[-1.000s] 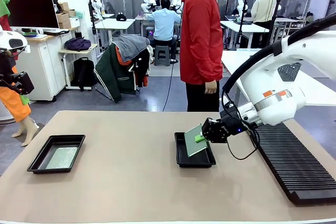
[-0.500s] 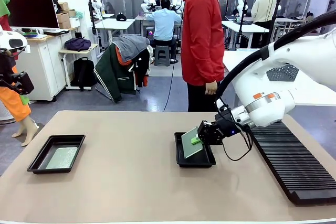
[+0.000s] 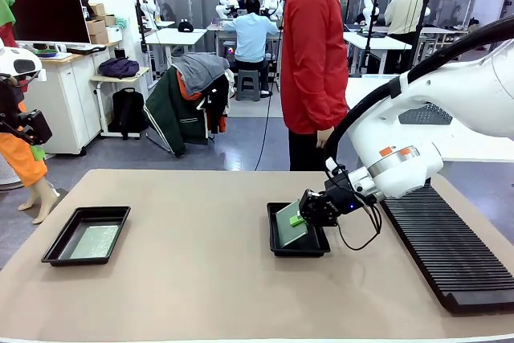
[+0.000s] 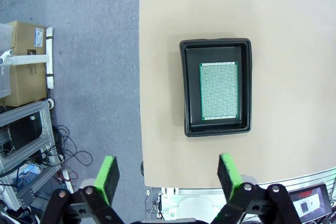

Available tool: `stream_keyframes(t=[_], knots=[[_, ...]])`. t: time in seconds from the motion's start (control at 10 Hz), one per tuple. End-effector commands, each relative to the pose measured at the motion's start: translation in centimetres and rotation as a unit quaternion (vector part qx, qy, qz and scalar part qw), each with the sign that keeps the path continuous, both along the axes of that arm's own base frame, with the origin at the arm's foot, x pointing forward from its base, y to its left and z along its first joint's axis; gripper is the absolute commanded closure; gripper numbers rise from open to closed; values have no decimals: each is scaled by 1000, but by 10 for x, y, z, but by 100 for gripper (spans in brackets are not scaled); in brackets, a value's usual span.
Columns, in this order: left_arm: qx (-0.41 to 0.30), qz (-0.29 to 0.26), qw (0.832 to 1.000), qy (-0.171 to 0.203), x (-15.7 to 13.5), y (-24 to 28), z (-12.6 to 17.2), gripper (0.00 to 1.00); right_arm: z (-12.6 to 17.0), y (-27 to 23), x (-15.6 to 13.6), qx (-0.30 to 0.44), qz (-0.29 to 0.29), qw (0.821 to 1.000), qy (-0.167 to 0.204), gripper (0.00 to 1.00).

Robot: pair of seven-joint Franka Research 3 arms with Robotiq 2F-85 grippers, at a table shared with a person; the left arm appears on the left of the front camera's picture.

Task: Inspect and transfer BCBs to ESD trays.
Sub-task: Pick up the Blank PCB from the PCB Rack and place it in the right ESD tray.

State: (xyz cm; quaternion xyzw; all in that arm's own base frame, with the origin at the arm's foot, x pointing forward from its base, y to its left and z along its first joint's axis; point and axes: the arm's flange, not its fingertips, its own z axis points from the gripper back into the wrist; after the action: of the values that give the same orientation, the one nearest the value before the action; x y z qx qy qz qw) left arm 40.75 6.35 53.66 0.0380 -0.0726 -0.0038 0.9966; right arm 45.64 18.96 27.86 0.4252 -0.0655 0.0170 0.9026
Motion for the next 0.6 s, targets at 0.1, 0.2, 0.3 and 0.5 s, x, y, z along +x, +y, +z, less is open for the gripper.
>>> stream_keyframes(t=[0.1, 0.2, 0.3, 0.5], knots=[[-2, -2, 1000, -1, -1, 2, -2, 0, -2, 11, 5, -15, -13, 1000, 12, 97], [-2, -2, 1000, -1, -1, 2, -2, 0, -3, 10, 5, -17, -14, 1000, 18, 97], [-2, -2, 1000, -1, -1, 2, -2, 0, -2, 2, 1, -2, -2, 1000, 4, 97], [-2, -2, 1000, -1, -1, 2, -2, 0, -2, 2, 1, -2, -2, 1000, 4, 97]])
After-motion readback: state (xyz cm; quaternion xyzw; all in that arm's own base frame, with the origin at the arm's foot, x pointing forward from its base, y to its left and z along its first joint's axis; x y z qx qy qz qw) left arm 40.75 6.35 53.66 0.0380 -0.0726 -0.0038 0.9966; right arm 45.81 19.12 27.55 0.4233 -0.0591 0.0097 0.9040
